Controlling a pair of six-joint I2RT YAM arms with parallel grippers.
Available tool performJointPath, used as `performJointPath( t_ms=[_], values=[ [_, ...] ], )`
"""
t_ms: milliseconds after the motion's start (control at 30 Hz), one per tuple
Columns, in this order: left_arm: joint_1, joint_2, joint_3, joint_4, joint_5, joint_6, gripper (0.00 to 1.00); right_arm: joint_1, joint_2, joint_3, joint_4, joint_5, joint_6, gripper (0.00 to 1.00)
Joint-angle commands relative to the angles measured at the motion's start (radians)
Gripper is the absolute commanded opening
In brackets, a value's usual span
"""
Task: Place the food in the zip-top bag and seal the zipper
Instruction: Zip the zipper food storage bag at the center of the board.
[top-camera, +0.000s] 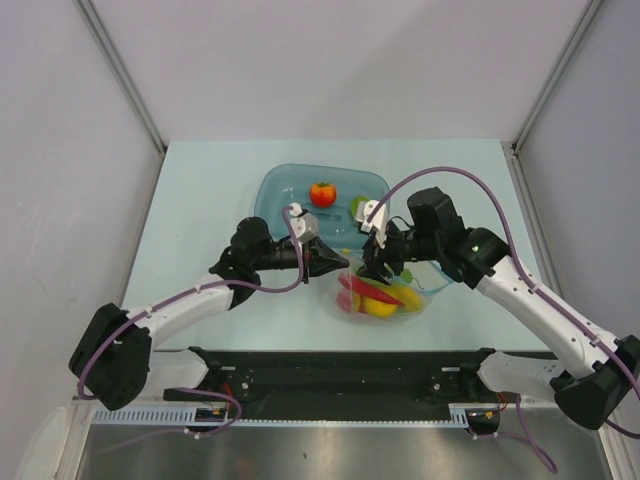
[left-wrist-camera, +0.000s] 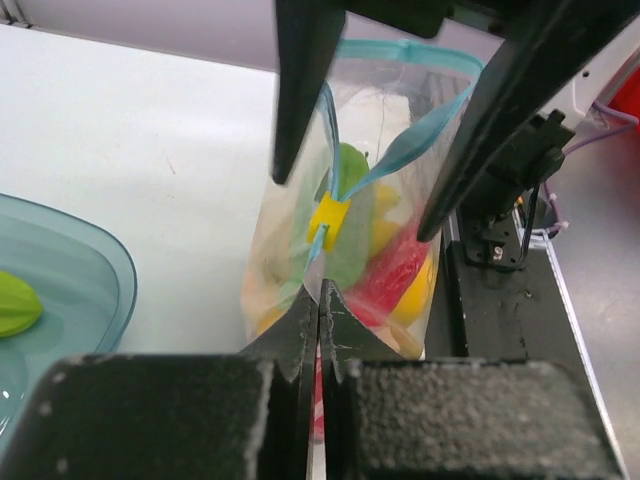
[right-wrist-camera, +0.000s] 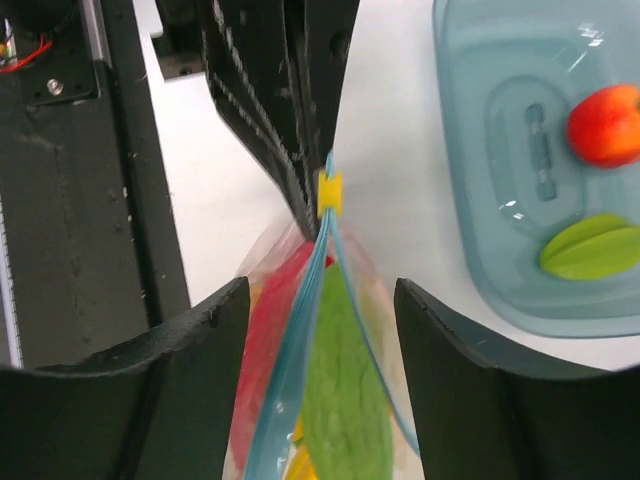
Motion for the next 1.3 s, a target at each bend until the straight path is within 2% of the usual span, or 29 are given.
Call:
performJointPath(
  t_ms=[0,233,533,600,700,867,1033,1267],
  values=[
    [-0.019,-0.036,0.075,-0.060,0.024,0.093,0.00,0.015,-0.010,0.089,0.082,-0.012,0.002,0.64],
    [-0.034,-0.062,0.099,-0.147,0.021,0.225,0.00,0.064,0.019,0.129,0.122,-0.019,0.008,0.48],
    [-0.037,-0.080,0.104,-0.158,0.018,0.231,0.00,0.070,0.074,0.132,0.058,-0.021,-0.049,0.40],
    [-0.037,-0.083,0.103,-0.156,0.017,0.231,0.00,0.070,0.082,0.131,0.041,-0.018,-0.059,0.35],
    [-0.037,-0.091,0.098,-0.155,0.009,0.228,0.00,0.070,0.078,0.134,0.030,-0.016,-0.065,0.20],
    [-0.035,-0.103,0.086,-0.161,-0.006,0.218,0.00,0.070,0.070,0.135,-0.031,-0.001,-0.087,0.06],
    [-0.034,-0.146,0.053,-0.144,-0.028,0.201,0.00,0.056,0.039,0.123,-0.079,0.019,-0.102,0.04],
    [-0.034,-0.180,0.041,-0.201,-0.029,0.277,0.00,0.016,0.027,0.117,-0.086,0.019,-0.112,0.02]
  ],
)
